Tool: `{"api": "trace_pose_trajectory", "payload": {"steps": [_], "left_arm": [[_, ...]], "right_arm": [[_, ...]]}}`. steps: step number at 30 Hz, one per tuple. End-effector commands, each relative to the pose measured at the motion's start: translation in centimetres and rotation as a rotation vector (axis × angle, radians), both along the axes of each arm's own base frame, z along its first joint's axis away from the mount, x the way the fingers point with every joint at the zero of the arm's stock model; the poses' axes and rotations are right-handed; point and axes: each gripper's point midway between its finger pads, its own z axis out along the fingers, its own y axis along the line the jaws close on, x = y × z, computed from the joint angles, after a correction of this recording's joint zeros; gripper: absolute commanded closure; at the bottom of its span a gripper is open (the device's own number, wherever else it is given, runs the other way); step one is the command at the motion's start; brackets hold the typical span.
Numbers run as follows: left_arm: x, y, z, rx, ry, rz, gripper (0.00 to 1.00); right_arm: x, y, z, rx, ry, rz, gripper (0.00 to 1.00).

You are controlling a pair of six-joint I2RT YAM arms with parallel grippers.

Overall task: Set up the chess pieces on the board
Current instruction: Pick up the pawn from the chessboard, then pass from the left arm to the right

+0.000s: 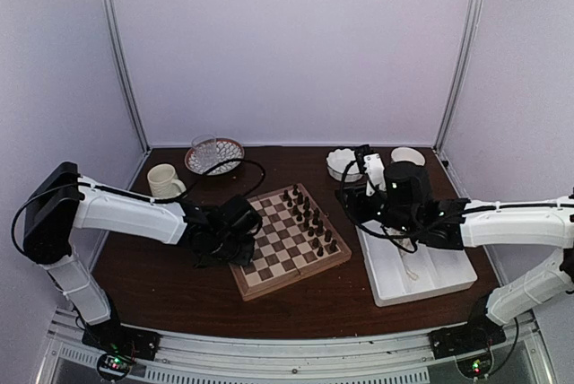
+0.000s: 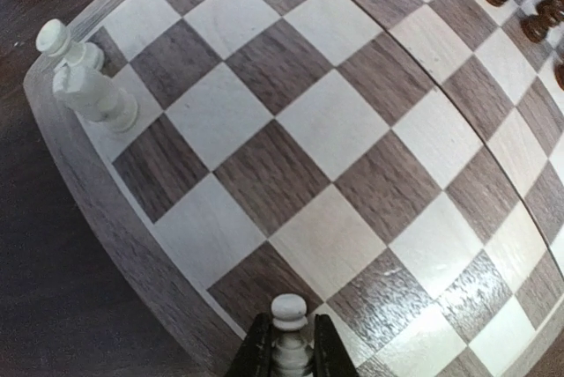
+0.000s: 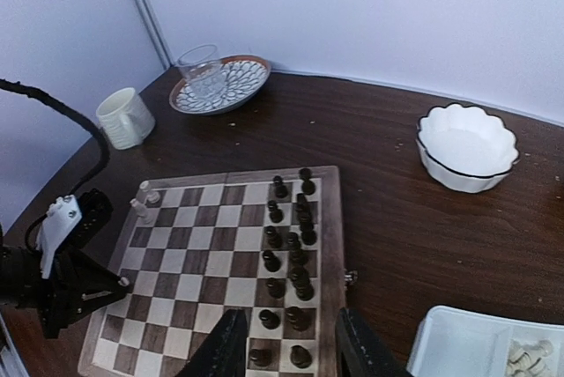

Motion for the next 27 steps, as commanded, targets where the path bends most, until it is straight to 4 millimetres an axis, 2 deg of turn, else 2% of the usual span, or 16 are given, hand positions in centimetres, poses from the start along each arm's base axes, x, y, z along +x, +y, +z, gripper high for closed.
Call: {"api": "trace_pose_trajectory", "payload": {"steps": [1,9,20,27], "left_arm": [[0.1,-2.8,1.8,-0.12,-0.08,-0.183,0.88],[-0.5,-4.7,3.7,-0.222,-0.192,-0.334,0.87],[-2.4,-5.3,6.6,-0.336,-0.364,-0.508,0.87],[-3.5,-5.5,7.2,-0.346,-0.459,-0.595,0.84]], "right_arm": [[-1.7,4.4,-0.7,0.041,0.099,0.224,0.63],[-3.3,8.8,-2.9,0.079,0.257,0.403,0.64],[-5.0,12.3,-5.2,0.144,0.44,0.522,0.64],[-6.1,14.1,-6.0,0.186,0.524,0.596,0.63]]}}
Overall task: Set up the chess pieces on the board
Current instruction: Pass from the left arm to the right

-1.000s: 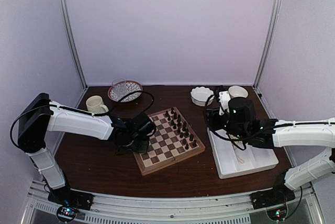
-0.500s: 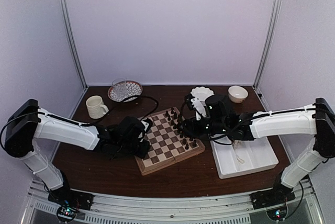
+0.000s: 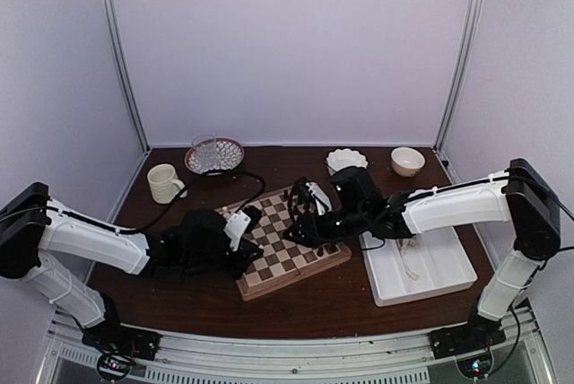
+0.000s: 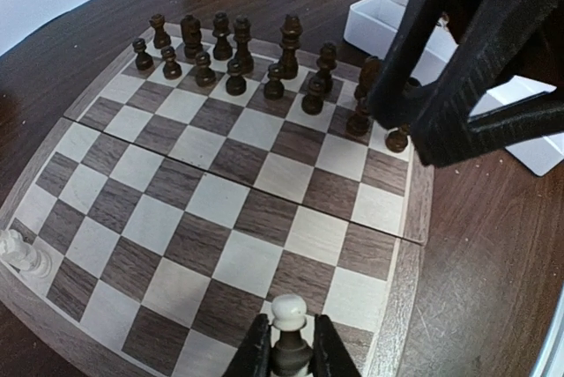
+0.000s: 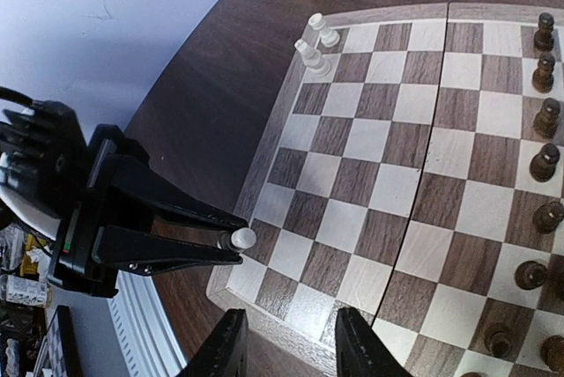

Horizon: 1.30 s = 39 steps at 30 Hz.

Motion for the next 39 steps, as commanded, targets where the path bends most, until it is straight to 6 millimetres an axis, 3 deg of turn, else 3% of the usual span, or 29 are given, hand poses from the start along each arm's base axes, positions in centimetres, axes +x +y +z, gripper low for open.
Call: {"api": "trace_pose_trajectory", "payload": {"steps": [1,10,24,39], "left_arm": [[-0.3,-1.2,2.5,-0.076,-0.133,-0.076,0.84],[-1.3,-1.1,2.8,-0.09,-0.241,-0.128,0.84],[-2.1,-1.9,2.8,-0.098,-0.273,-0.179,0.85],[-2.9,-2.1,3.5,-0.114,-0.296,-0.208,0.85]], "right_arm": [[-1.1,1.8,1.3,0.071,0.052,0.067,0.63],[-3.1,4.1,0.5,0.089,0.126,0.176,0.64],[-4.0,5.6,-0.1,0.151,0.227,0.223,0.61],[-2.9,4.8,0.4,0.215,0.247,0.179,0.6]]}}
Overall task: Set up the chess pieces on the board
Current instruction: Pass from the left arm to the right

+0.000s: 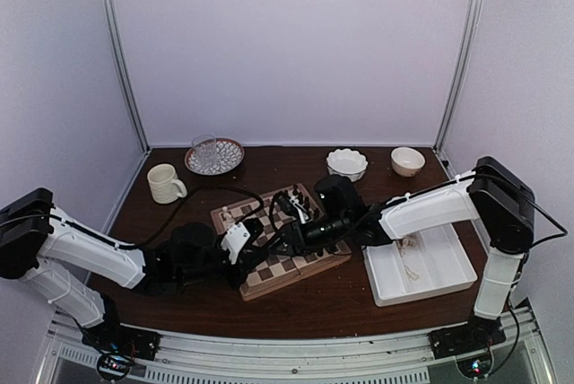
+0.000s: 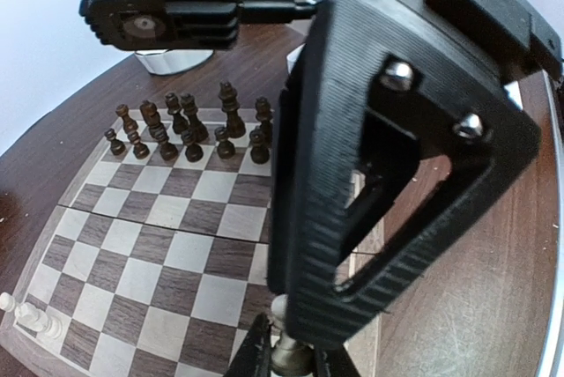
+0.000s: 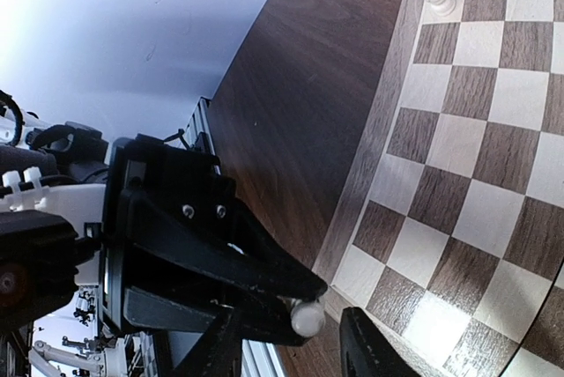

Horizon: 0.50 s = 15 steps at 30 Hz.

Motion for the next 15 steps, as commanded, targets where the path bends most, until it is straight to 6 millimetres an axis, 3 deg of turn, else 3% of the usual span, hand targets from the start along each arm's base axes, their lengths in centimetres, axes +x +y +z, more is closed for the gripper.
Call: {"api": "trace_pose_trajectory", "payload": {"steps": [1,8,15], "left_arm": [[-0.65,-0.8,1.85,-0.06,-0.044,-0.043,0.85],[-0.51,-0.86,2.04,-0.057,-0.054,-0.037,0.85],[0.12,-0.49,2.26,-0.048,-0.067,0.007,0.85]], "right_arm": [[0.6,0.33,1.24,0.055,-0.014,-0.012,0.61],[0.48,0.54,1.21,0.064,-0.001,-0.003,0.69],[0.55,0.29,0.7,0.034,-0.013,-0.006,0.63]]}}
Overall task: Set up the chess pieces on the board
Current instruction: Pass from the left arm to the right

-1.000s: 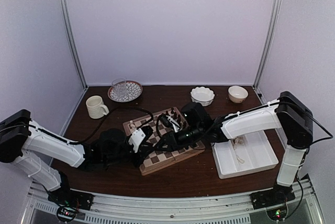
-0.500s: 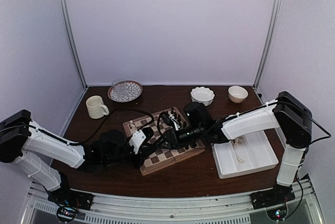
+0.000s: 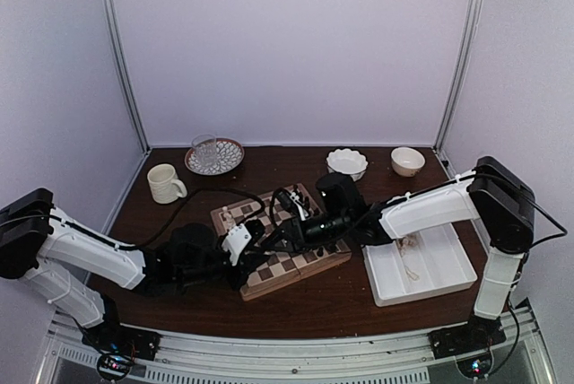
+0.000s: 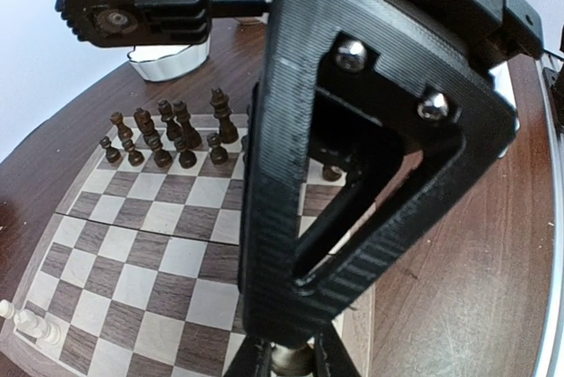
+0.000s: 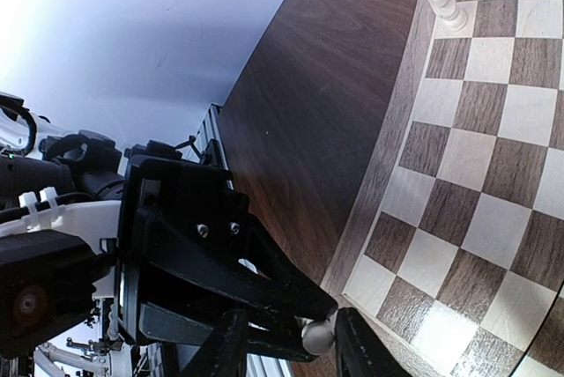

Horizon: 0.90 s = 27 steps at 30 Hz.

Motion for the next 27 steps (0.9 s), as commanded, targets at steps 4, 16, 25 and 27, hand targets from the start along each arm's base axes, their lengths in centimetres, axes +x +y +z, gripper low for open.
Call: {"api": "trace_pose_trajectory", "payload": {"steps": [4,16,25,27], "left_arm": [[0.75,0.48,2.3,-0.058,-0.062,0.053,0.85],[0.28,0.39,2.52,-0.072,-0.064,0.027,0.85],[0.45,-0.18,2.32,-0.065,-0.062,0.02,0.84],[0.47,-0.21,2.39,-0.069,-0.064,0.02,0.84]], "right_arm": [[0.22,-0.02,-0.73,-0.022,-0.01,0.004,0.63],[-0.17,0.42,-0.65,-0.001,0.013,0.031,0.73],[-0.59,0.8,-0.32,0.029,0.036,0.054,0.78],[-0.67,0.87,-0.31,0.033,0.04,0.058,0.8]]}}
